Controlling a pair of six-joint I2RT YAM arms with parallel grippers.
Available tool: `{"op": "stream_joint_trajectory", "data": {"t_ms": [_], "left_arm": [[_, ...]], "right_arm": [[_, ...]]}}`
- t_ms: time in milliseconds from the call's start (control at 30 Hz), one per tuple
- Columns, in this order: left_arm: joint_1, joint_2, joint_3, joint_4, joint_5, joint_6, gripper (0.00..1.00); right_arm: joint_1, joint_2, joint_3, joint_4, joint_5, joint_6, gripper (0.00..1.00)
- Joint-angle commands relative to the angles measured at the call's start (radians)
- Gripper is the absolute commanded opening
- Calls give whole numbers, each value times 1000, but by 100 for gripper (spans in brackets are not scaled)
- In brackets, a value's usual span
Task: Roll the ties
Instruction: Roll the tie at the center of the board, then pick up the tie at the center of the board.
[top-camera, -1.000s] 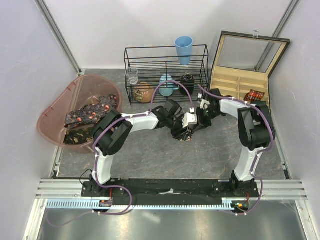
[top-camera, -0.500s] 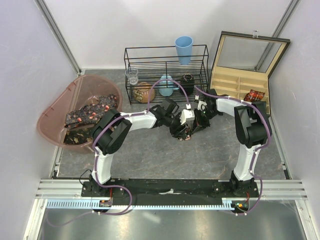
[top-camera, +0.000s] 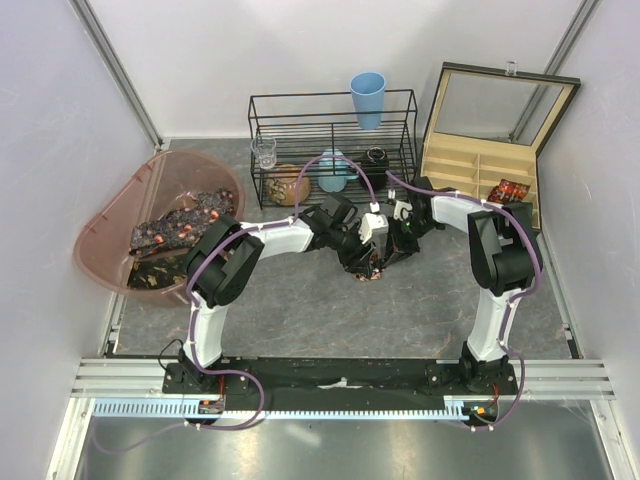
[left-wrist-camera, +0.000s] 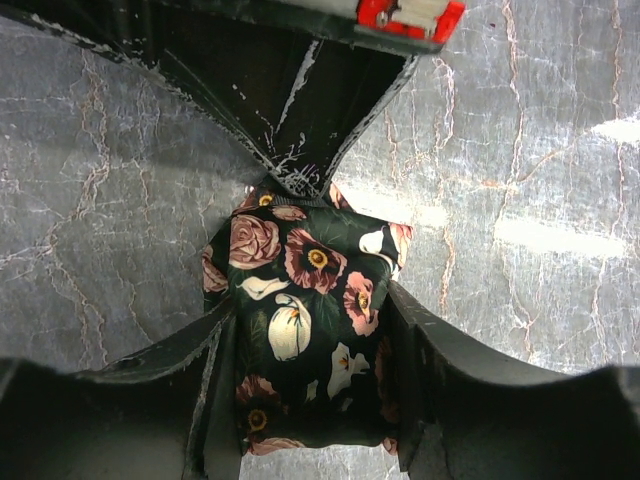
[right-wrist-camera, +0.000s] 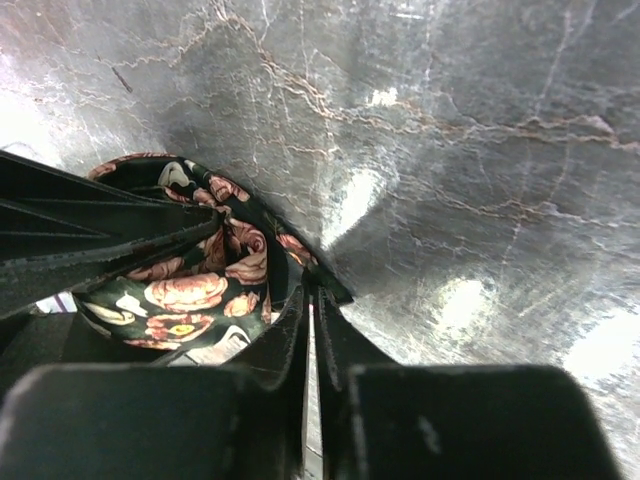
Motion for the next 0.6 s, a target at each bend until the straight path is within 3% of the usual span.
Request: {"op": "stream_joint_trajectory", "data": {"t_ms": [0,200,233,333,567], "left_arm": [[11,47,-21,-187,-127,28,2],[6,58,-1,-204,-135,34,2],[5,57,-1,-204,-132,36,2],[2,60,7,-211,-135,46,2],[0,74,25,-234,-167,48,2]], "right_arm": [[-46,-49,26,-20,24,-41,14],[-109,-105,12,-14,-98,-11,39],[-108,-105,-2,-2,-111,-6,49],[-108,-93,-46,67,-165,43,64],[-71,-37,-75,151,-161,78,67]]}}
